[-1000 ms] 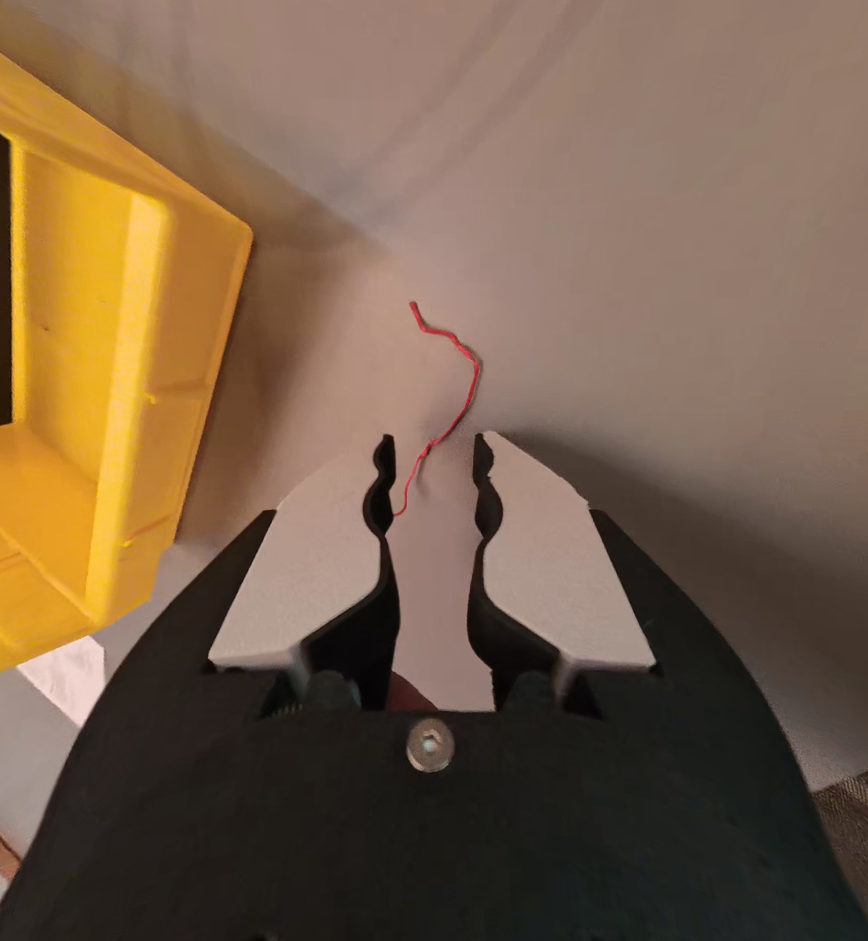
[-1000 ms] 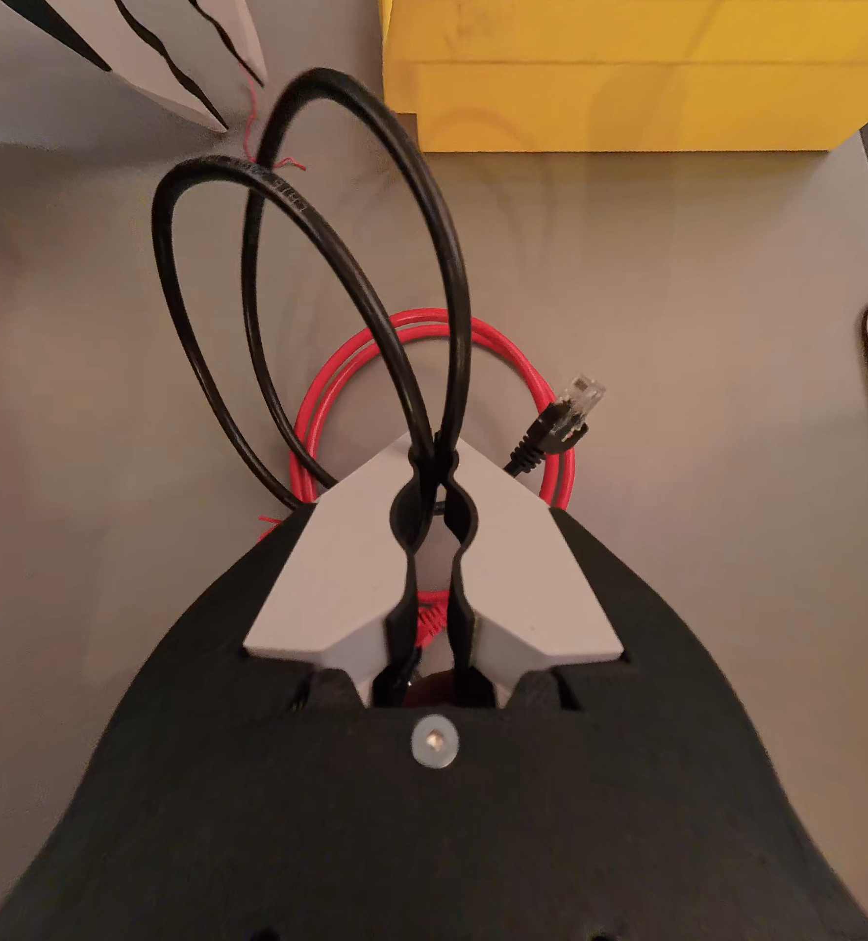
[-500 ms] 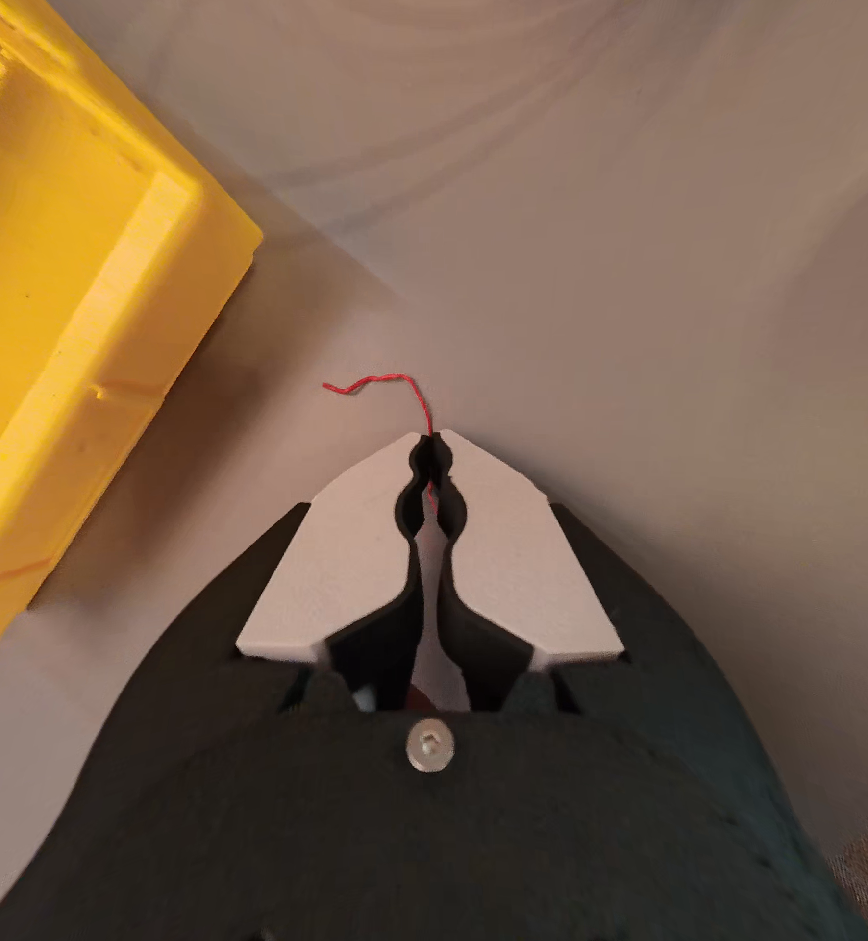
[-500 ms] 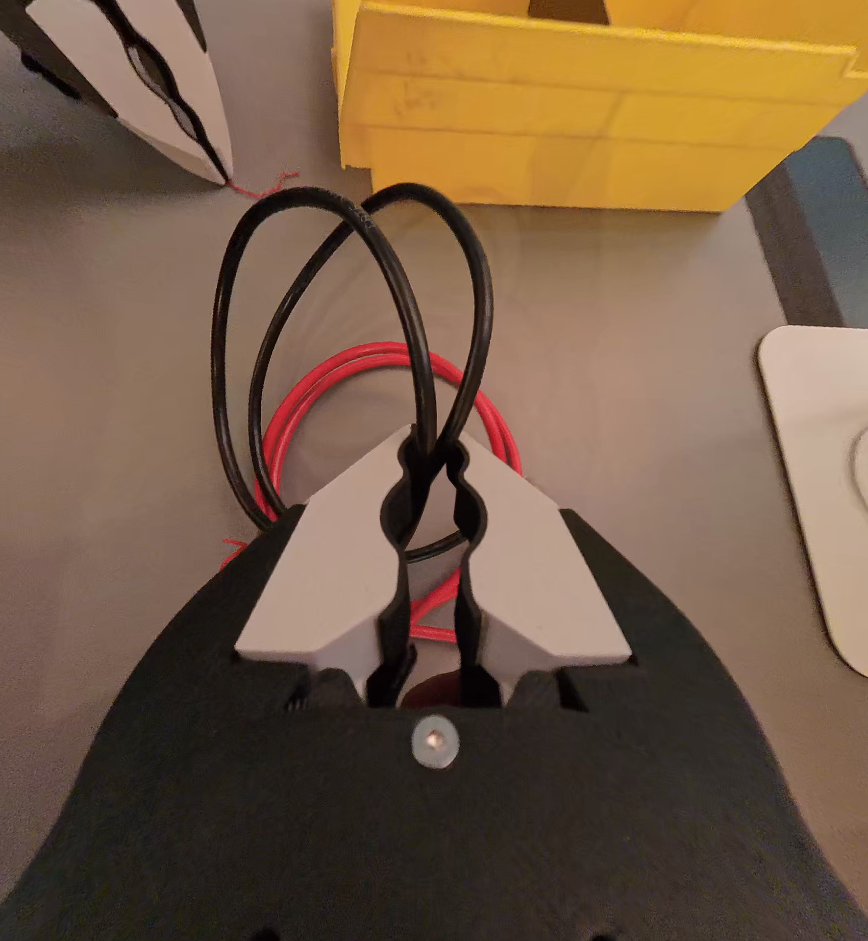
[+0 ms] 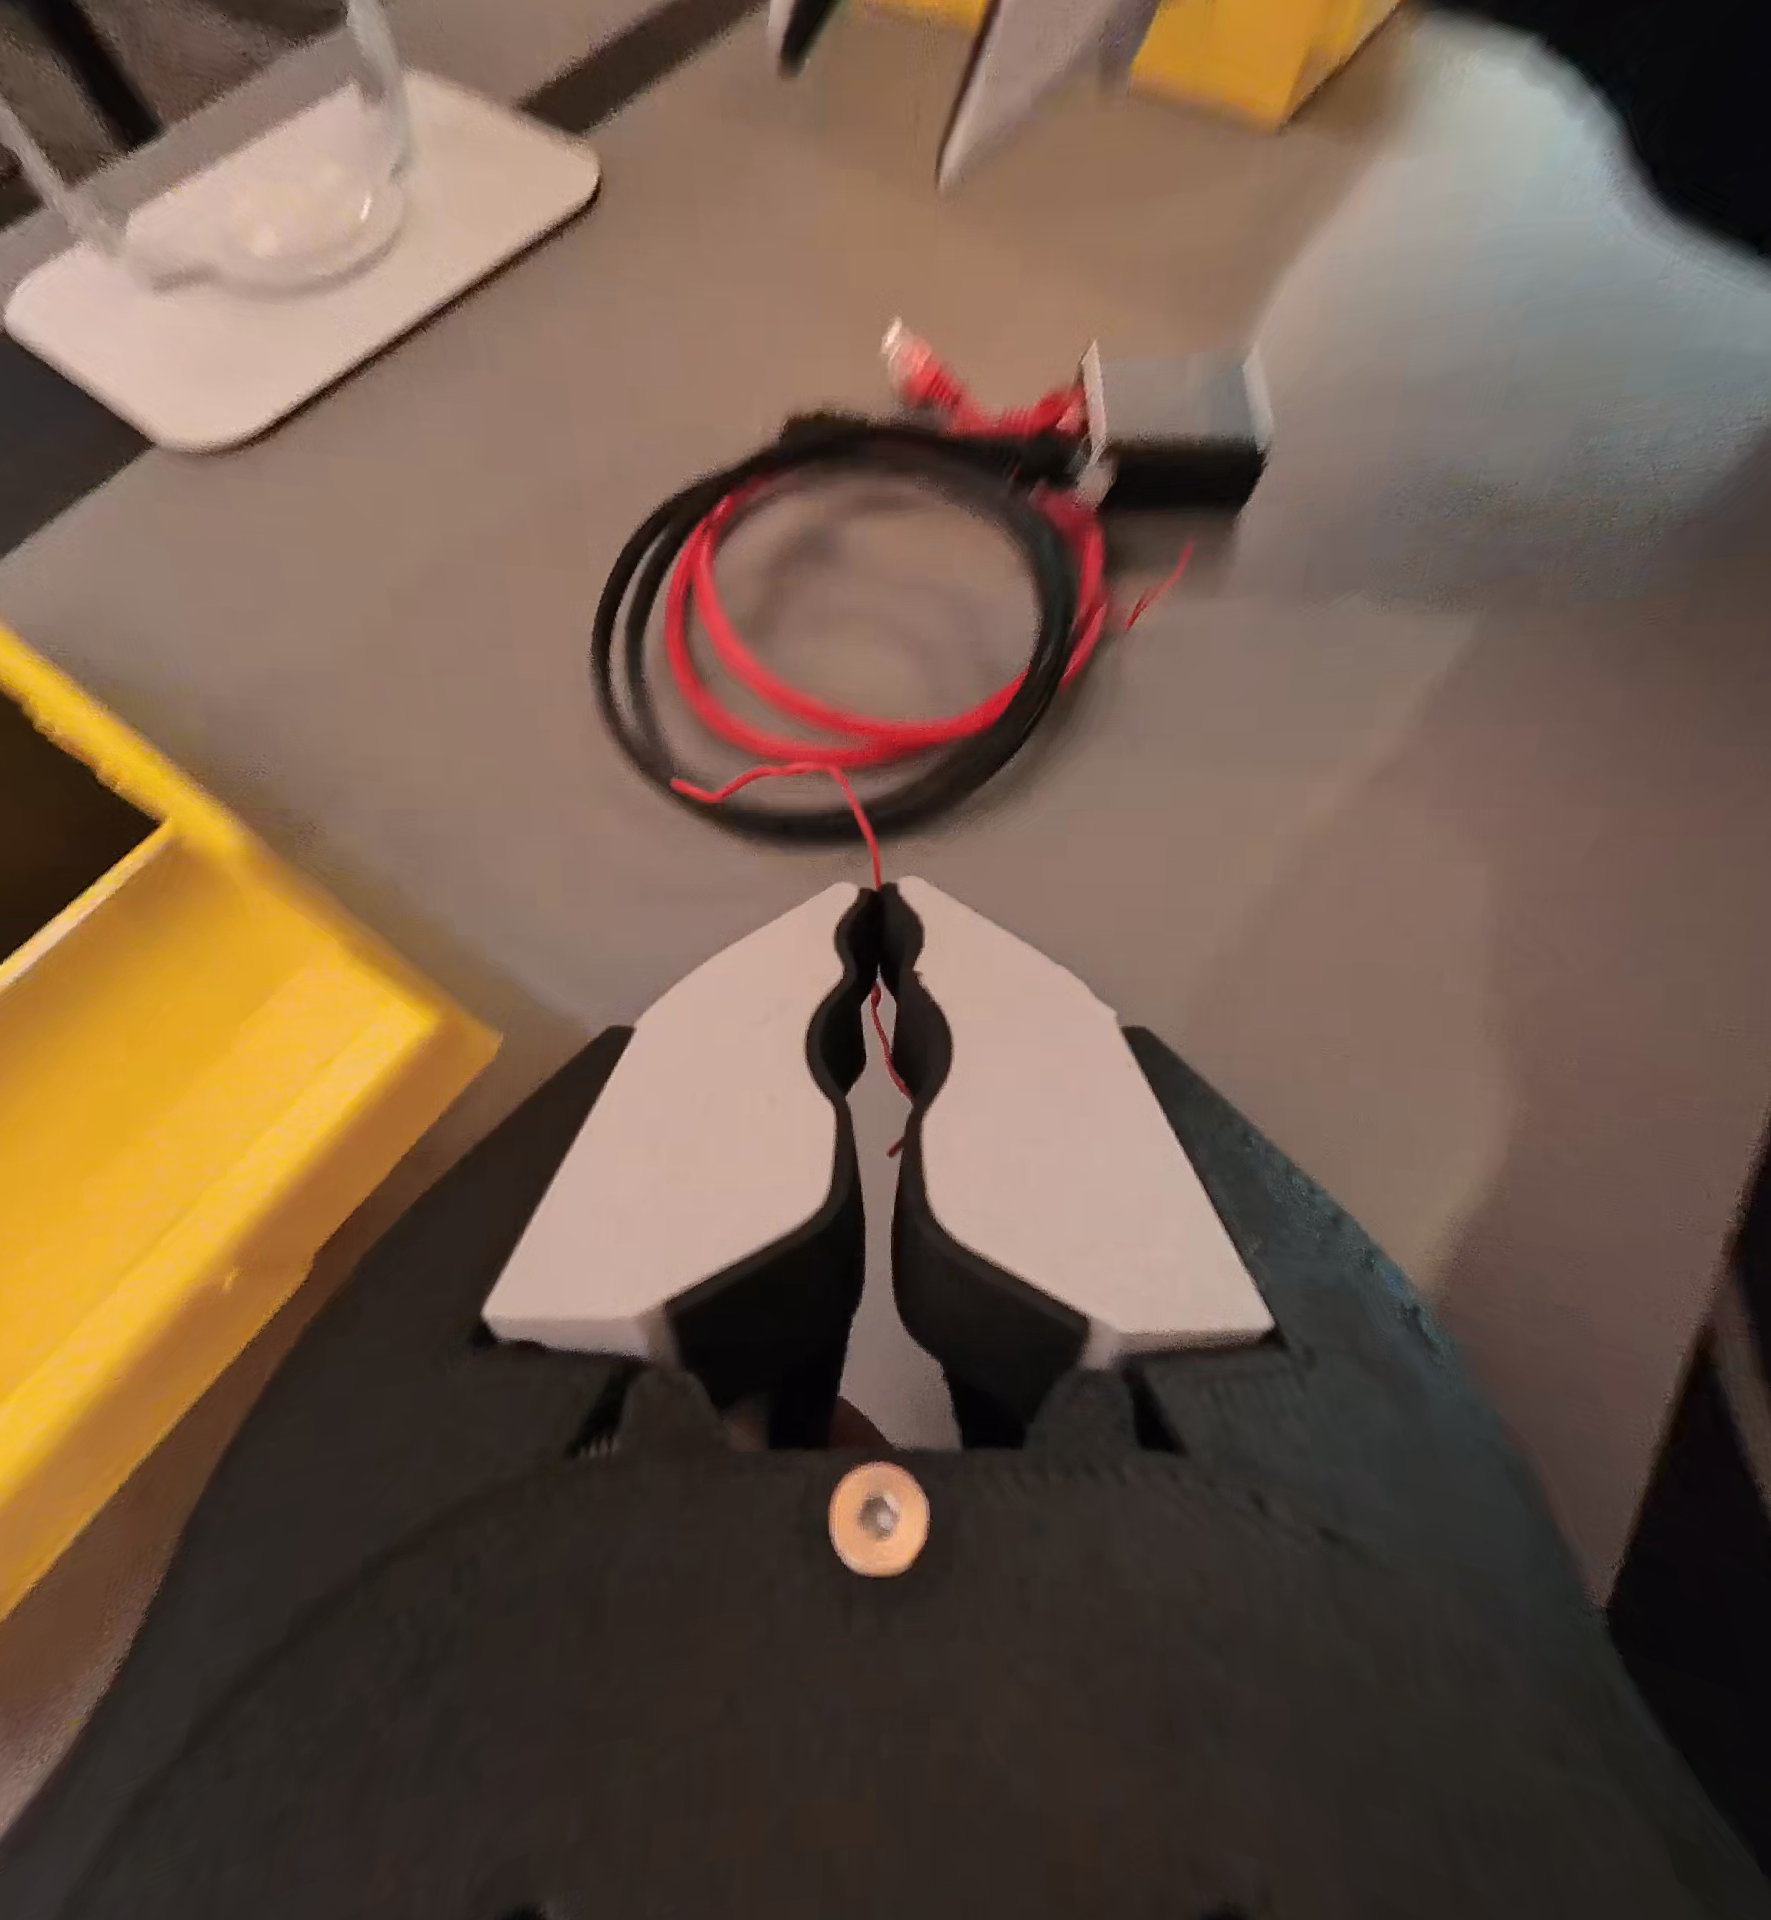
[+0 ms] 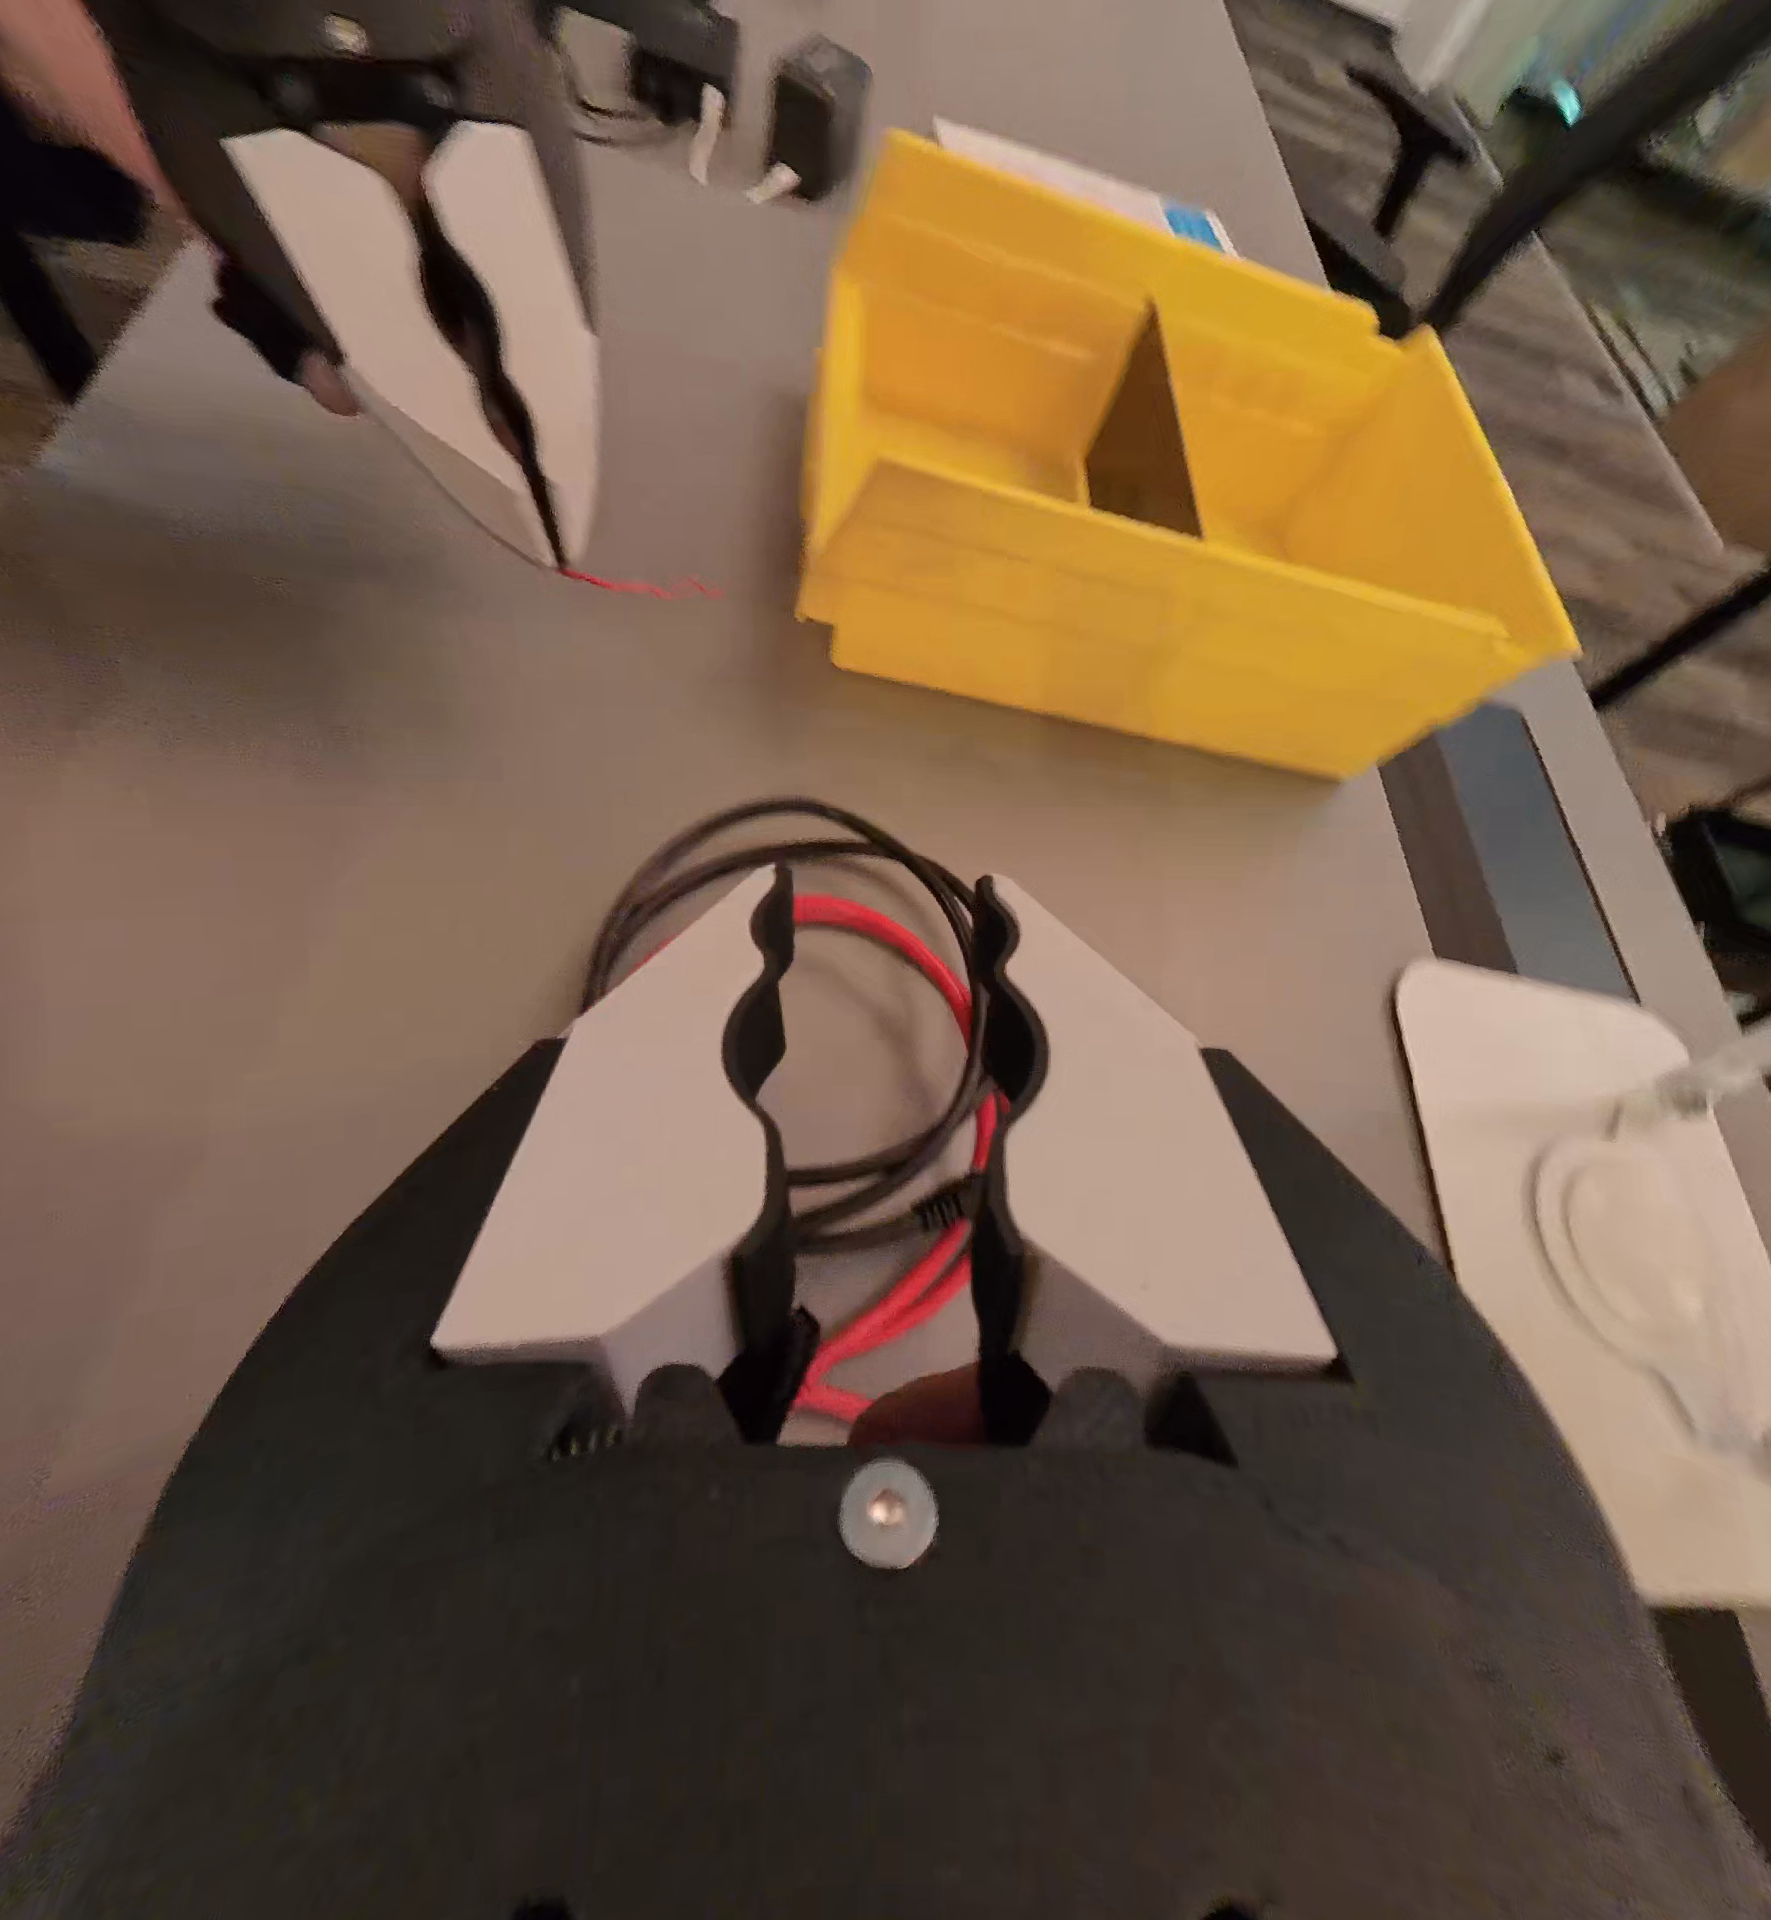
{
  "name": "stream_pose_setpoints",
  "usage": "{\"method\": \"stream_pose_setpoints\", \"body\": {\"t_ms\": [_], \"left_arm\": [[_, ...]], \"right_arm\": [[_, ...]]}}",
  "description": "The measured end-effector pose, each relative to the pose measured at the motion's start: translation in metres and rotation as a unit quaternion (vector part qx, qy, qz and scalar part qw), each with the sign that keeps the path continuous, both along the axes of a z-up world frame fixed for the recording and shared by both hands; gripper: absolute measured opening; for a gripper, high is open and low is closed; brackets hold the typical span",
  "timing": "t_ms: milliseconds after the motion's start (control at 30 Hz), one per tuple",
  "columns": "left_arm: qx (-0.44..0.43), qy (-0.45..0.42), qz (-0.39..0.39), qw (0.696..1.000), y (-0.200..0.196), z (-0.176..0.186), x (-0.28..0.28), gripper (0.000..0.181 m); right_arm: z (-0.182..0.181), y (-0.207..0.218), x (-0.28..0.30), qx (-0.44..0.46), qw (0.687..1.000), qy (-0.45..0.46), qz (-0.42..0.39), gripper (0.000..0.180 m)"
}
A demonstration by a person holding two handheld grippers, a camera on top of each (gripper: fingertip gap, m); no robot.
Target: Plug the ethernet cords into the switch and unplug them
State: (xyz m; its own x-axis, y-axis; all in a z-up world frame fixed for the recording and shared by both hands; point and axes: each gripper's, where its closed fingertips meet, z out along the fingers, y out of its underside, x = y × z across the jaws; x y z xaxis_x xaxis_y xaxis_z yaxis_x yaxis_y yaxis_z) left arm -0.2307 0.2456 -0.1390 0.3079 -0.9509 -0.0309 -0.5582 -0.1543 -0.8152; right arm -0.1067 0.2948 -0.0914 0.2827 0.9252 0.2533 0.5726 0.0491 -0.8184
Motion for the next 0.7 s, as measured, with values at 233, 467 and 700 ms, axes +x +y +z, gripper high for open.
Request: {"method": "stream_pose_setpoints", "body": {"t_ms": [233, 467, 700], "left_arm": [[-0.06, -0.109, -0.054, 0.991, -0.023, 0.038, 0.049, 0.0], [-0.107, -0.195, -0.059, 0.973, -0.03, 0.068, 0.061, 0.001], [-0.12, -0.219, -0.064, 0.966, -0.035, 0.072, 0.067, 0.001]], "right_arm": [[0.012, -0.044, -0.05, 0.149, 0.981, -0.01, 0.125, 0.025], [0.011, -0.053, -0.064, 0.23, 0.961, -0.035, 0.149, 0.018], [0.018, -0.053, -0.073, 0.271, 0.952, -0.034, 0.139, 0.0]]}}
